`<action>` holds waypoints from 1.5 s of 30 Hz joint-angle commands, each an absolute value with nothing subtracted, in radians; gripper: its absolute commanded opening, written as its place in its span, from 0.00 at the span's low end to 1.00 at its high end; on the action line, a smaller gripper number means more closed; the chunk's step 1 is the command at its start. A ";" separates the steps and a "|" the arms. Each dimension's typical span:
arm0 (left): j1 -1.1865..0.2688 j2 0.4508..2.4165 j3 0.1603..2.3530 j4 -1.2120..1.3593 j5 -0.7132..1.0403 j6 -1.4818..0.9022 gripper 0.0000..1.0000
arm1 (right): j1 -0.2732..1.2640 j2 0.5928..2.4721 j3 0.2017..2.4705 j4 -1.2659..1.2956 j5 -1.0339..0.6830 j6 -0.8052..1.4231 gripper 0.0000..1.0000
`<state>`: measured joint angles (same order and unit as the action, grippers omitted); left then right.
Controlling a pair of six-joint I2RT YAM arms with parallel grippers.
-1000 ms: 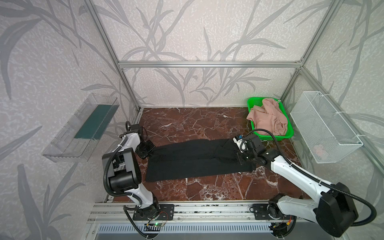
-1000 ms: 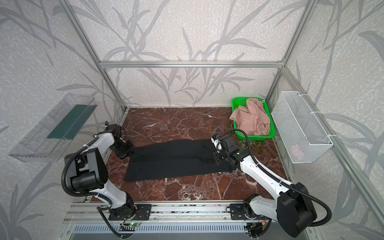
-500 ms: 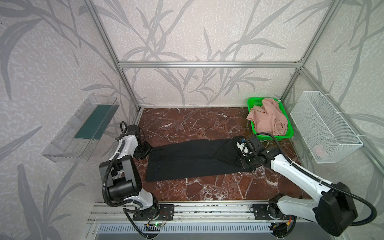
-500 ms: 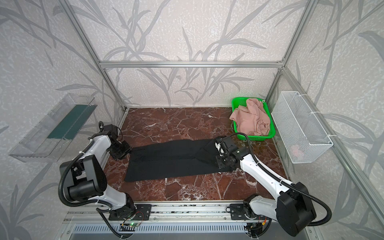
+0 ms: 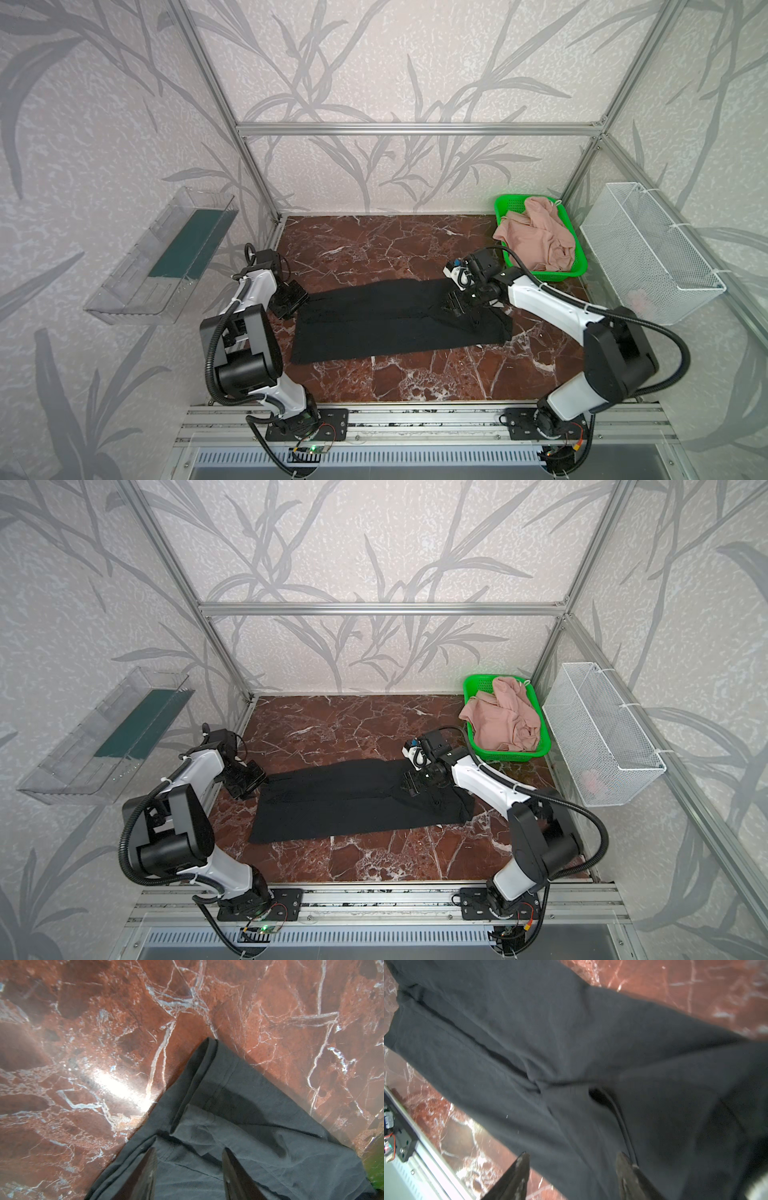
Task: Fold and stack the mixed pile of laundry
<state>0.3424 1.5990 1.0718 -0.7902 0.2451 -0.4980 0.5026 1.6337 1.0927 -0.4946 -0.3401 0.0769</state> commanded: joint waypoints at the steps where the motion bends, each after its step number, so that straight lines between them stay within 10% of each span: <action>1: 0.348 1.584 1.088 -0.801 0.254 -0.496 0.49 | 0.507 1.700 1.160 -0.450 -0.388 0.012 0.63; 9: 0.348 1.568 1.114 -0.836 0.246 -0.469 0.49 | 0.507 1.808 1.191 -0.463 -0.375 -0.025 0.53; 15: 0.348 1.571 1.136 -0.846 0.245 -0.457 0.49 | 0.514 1.776 1.207 -0.555 -0.405 -0.025 0.16; 19: 0.347 1.583 1.169 -0.868 0.235 -0.443 0.49 | 0.555 1.713 1.177 -0.632 -0.438 -0.001 0.08; 28: 0.348 1.597 1.226 -0.918 0.224 -0.406 0.49 | 0.661 1.620 1.011 -0.663 -0.514 0.190 0.09; 33: 0.348 1.602 1.221 -0.924 0.218 -0.394 0.49 | 0.663 1.595 0.986 -0.678 -0.579 0.204 0.45; 37: 0.348 1.607 1.219 -0.923 0.220 -0.399 0.49 | 0.626 1.538 1.025 -0.681 -0.572 0.196 0.51; 45: 0.348 1.604 1.192 -0.917 0.193 -0.402 0.50 | 0.397 1.560 1.093 -0.571 -0.065 0.255 0.51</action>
